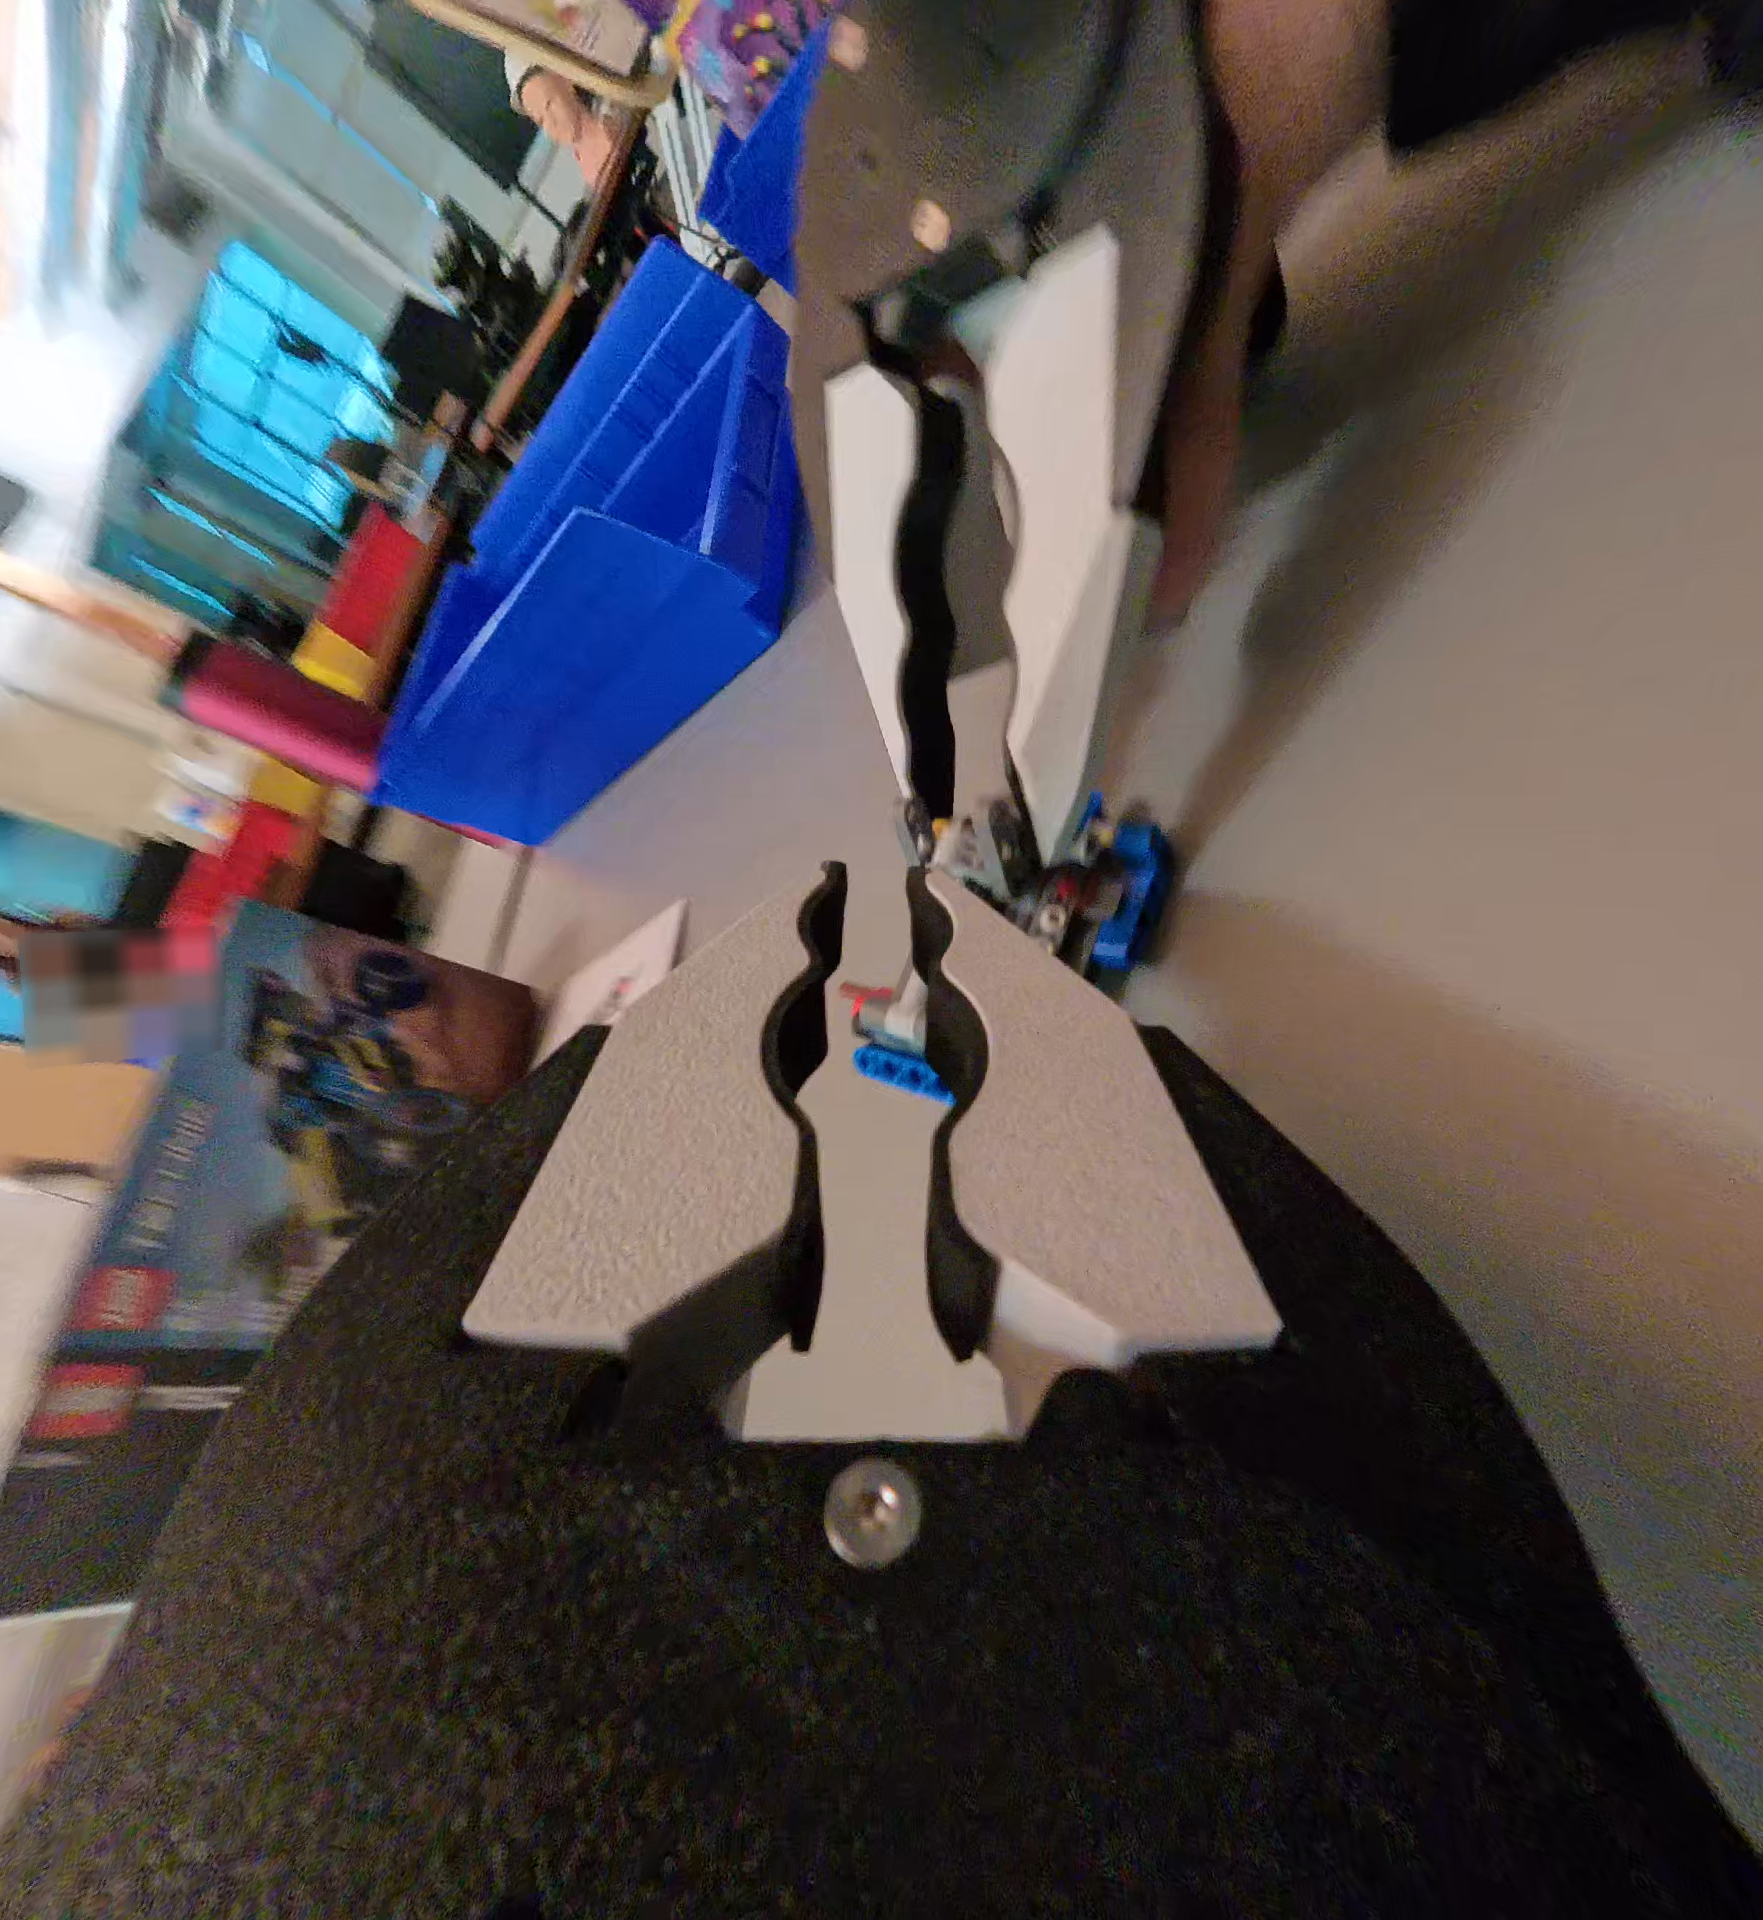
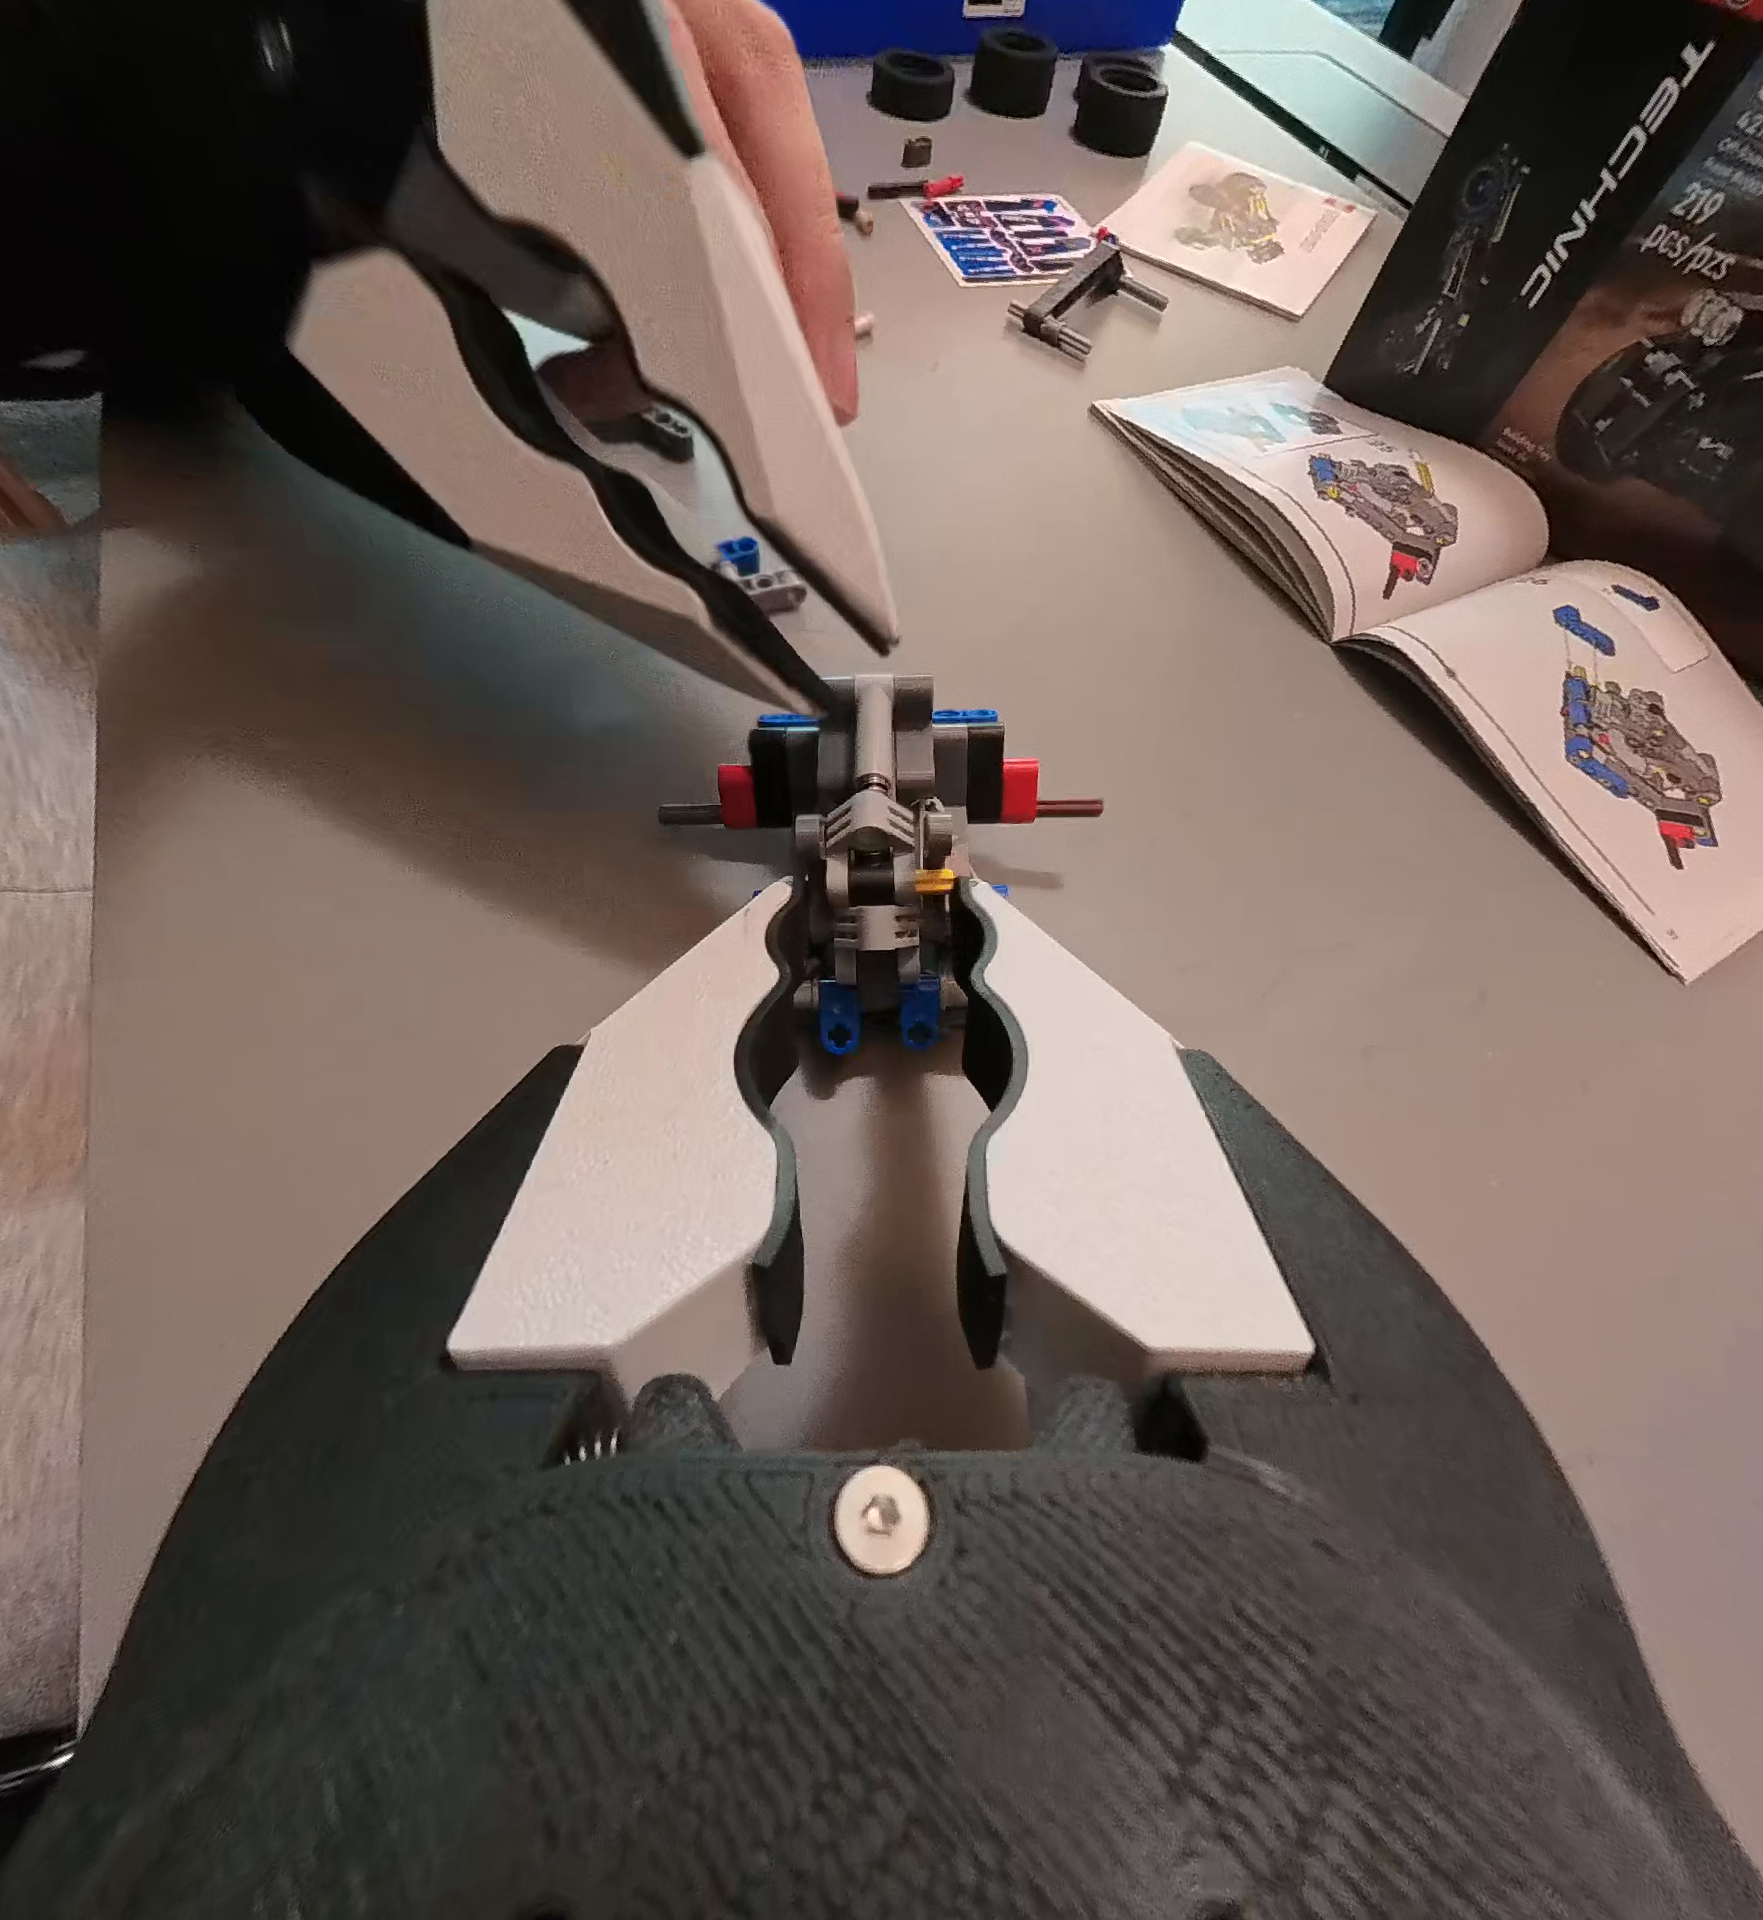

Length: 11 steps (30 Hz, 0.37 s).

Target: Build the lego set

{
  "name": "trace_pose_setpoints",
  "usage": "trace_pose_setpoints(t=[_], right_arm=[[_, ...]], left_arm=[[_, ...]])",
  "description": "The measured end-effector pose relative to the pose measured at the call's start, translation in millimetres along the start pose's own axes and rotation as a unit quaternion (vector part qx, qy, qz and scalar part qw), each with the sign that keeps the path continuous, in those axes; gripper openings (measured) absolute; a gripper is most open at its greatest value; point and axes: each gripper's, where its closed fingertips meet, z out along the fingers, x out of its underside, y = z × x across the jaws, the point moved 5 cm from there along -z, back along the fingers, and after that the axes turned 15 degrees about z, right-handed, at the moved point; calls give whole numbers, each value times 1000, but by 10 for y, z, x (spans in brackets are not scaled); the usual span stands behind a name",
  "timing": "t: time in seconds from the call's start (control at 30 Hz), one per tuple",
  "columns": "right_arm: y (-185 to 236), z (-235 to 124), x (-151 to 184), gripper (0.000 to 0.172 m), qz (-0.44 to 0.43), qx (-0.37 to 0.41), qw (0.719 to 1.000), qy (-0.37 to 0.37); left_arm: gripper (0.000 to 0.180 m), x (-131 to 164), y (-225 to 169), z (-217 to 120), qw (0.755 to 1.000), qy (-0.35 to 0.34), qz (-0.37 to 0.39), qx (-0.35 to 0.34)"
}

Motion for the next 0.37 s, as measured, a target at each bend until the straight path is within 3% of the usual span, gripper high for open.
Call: trace_pose_setpoints(t=[0.07, 0.17, 0.3, 0.37], right_arm=[[-3, 0, -2, 24, 2, 0, 1000, 0], [-4, 0, -2, 24, 2, 0, 1000, 0], [-1, 2, -2, 24, 3, 3, 1000, 0], [-3, 9, -7, 24, 7, 6, 1000, -1]], left_arm=[[11, -49, 32, 21, 994, -5, -102, 41], [12, 26, 89, 104, 968, 42, -234, 75], [12, -12, 156, 154, 895, 45, -426, 124], [13, -29, 110, 178, 872, 70, -458, 157]])
